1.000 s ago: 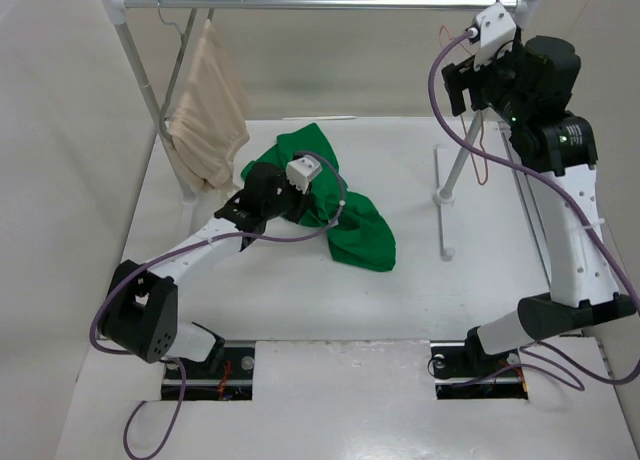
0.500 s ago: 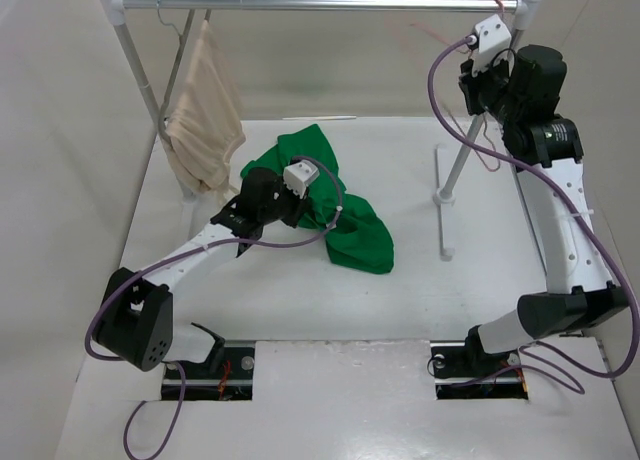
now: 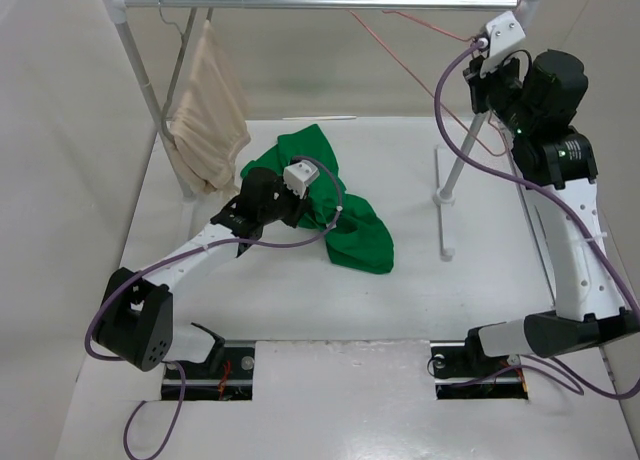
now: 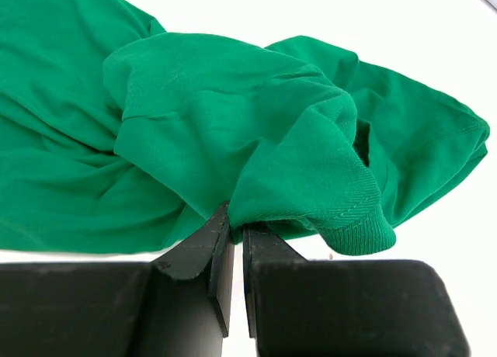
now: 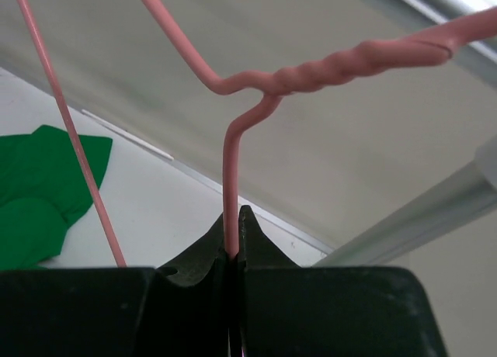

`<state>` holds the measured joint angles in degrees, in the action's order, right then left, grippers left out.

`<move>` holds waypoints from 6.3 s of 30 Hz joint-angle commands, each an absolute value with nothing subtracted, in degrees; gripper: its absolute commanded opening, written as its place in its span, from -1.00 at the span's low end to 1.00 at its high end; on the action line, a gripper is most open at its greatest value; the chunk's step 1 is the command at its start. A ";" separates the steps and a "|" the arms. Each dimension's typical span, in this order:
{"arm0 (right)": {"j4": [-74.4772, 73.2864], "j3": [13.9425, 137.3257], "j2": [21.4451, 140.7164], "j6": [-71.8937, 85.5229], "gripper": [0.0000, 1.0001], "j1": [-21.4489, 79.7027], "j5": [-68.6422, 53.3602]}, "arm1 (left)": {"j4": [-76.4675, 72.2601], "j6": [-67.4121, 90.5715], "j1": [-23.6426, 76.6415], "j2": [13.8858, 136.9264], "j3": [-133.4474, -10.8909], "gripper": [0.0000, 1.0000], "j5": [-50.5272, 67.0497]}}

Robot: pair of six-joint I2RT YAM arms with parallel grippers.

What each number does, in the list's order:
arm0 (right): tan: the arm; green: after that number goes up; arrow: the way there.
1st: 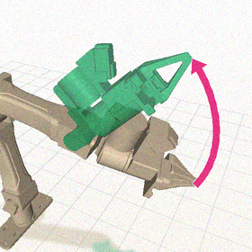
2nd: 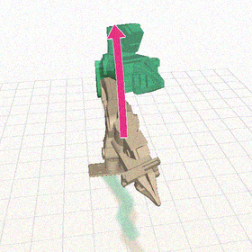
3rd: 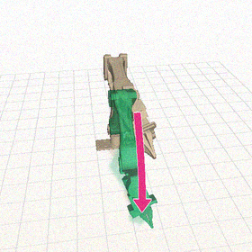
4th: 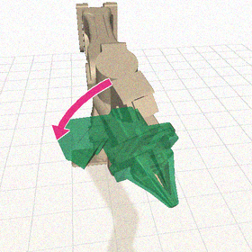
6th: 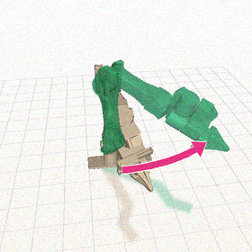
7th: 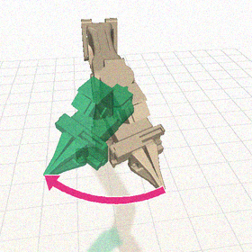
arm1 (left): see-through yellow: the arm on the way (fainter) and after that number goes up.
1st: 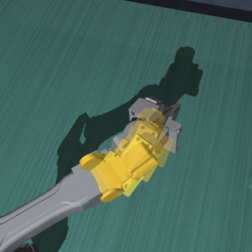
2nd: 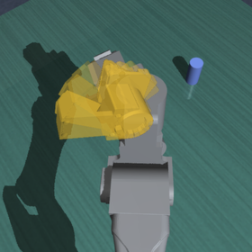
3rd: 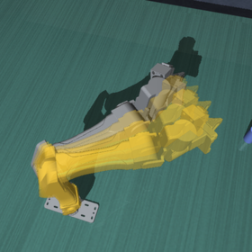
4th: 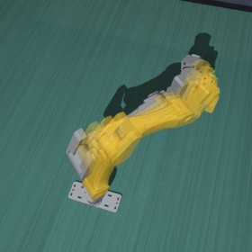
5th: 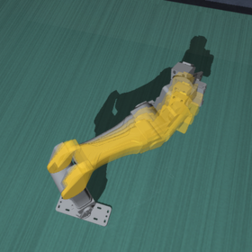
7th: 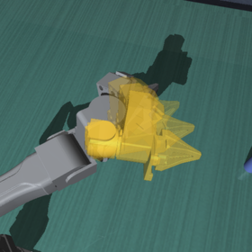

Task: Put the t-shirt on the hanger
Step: Grab a hanger with the right arm, then place tshirt on hanger

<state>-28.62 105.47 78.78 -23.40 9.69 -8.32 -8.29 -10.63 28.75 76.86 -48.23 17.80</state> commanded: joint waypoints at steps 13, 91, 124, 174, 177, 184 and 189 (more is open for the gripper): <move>-26.37 76.44 66.20 -24.28 -1.00 19.25 -20.49 | -2.22 -2.38 28.56 76.90 -53.00 -1.00 16.18; -22.50 55.28 78.22 -17.67 -1.00 45.26 0.25 | 32.51 -26.97 20.76 80.52 -68.91 0.37 27.91; -19.60 50.98 72.60 -17.14 -1.00 47.55 7.73 | 21.71 -35.33 22.59 93.60 -56.70 -0.27 9.49; -7.48 59.08 70.14 -19.67 -1.00 49.22 27.61 | 35.77 -9.67 31.82 99.40 -110.38 -1.00 25.58; -6.77 56.53 70.14 -20.82 -1.00 48.70 25.93 | 37.96 -11.95 31.82 99.40 -111.09 -1.00 26.36; 0.09 56.51 71.09 -22.85 -1.00 46.59 23.29 | 43.85 -16.61 33.74 99.40 -108.64 -1.00 35.59; 1.31 57.74 74.35 -22.85 -1.00 43.69 20.93 | 47.80 -20.12 33.75 98.88 -108.63 -0.98 40.34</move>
<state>-5.02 55.57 72.75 -22.41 45.39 23.51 44.07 -16.47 32.91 100.44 -108.40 33.56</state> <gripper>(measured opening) 0.048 0.008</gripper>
